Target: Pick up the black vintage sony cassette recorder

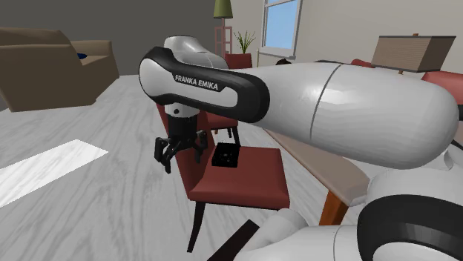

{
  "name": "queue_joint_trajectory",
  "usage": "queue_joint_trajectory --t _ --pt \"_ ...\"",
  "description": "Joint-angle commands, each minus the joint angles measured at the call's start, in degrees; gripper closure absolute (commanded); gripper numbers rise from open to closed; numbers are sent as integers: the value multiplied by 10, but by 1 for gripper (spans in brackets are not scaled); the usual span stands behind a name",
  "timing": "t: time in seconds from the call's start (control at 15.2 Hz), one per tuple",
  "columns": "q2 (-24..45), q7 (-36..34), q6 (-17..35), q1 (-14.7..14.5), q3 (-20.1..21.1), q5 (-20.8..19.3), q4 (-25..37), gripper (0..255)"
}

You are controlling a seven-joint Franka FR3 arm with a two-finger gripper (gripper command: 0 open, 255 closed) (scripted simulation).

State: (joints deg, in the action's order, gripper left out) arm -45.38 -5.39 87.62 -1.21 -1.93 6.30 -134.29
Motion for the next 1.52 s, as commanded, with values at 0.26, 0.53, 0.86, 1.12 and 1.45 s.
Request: queue_joint_trajectory --t 0.26,0.53,0.86,1.12,1.45 --pt "32 44 47 16 -40 -27 -9 0" --pt "75 87 95 30 -81 -48 -8 0" --pt "142 142 153 42 -131 -63 9 0" --pt "204 187 196 48 -172 -62 35 0" --pt "292 249 240 53 -221 -42 83 0"
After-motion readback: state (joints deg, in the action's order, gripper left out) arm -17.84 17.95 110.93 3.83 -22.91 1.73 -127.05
